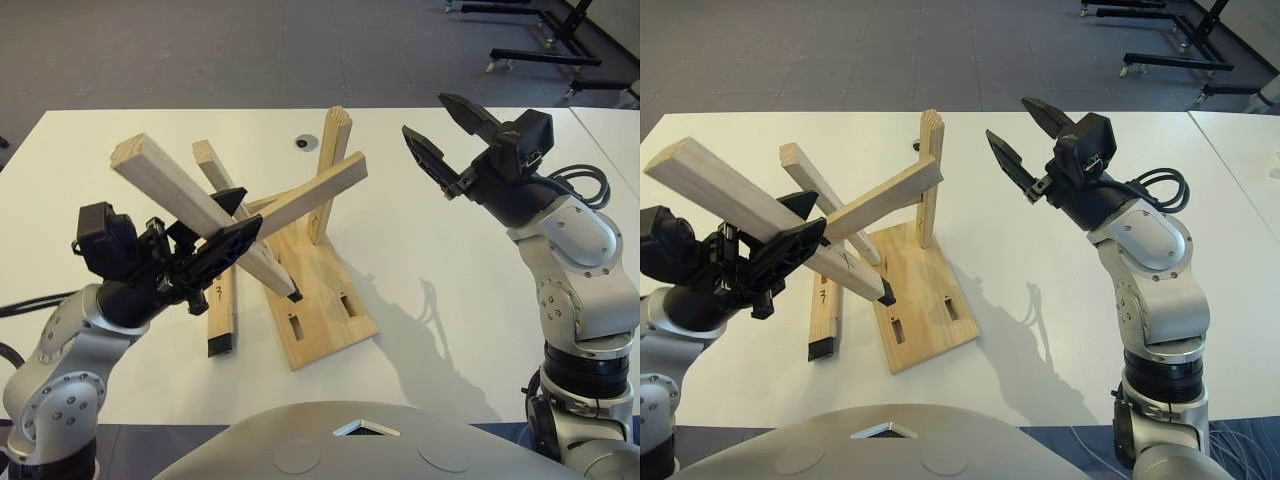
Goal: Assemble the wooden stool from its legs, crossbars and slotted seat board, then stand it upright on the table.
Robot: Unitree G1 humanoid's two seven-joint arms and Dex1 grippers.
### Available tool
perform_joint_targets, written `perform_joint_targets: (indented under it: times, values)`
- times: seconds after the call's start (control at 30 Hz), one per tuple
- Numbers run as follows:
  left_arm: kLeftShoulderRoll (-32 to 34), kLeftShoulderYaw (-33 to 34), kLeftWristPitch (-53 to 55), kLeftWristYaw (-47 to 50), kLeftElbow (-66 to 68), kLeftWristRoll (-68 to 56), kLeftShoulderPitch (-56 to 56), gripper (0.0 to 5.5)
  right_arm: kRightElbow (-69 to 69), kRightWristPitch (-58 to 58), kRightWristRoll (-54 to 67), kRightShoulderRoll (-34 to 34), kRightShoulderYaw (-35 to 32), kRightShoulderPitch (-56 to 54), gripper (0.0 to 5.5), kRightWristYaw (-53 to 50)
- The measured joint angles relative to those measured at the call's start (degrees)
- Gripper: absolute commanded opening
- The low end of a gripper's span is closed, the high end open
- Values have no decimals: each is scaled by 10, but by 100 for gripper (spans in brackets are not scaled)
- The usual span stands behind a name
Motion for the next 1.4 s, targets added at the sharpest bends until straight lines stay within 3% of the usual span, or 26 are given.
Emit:
perform_joint_targets:
  times: [0.3, 0.6, 1.4]
  values:
    - [-18, -34, -40, -22, -6, 55, 37, 205, 1, 11, 10, -2, 10, 2, 275, 3]
    - [5, -73, -69, -112, 16, 135, 73, 205, 1, 11, 7, -1, 29, 2, 275, -5]
    - [-18, -134, -127, -115, 80, 207, 86, 205, 1, 10, -2, -4, 38, 2, 275, -4]
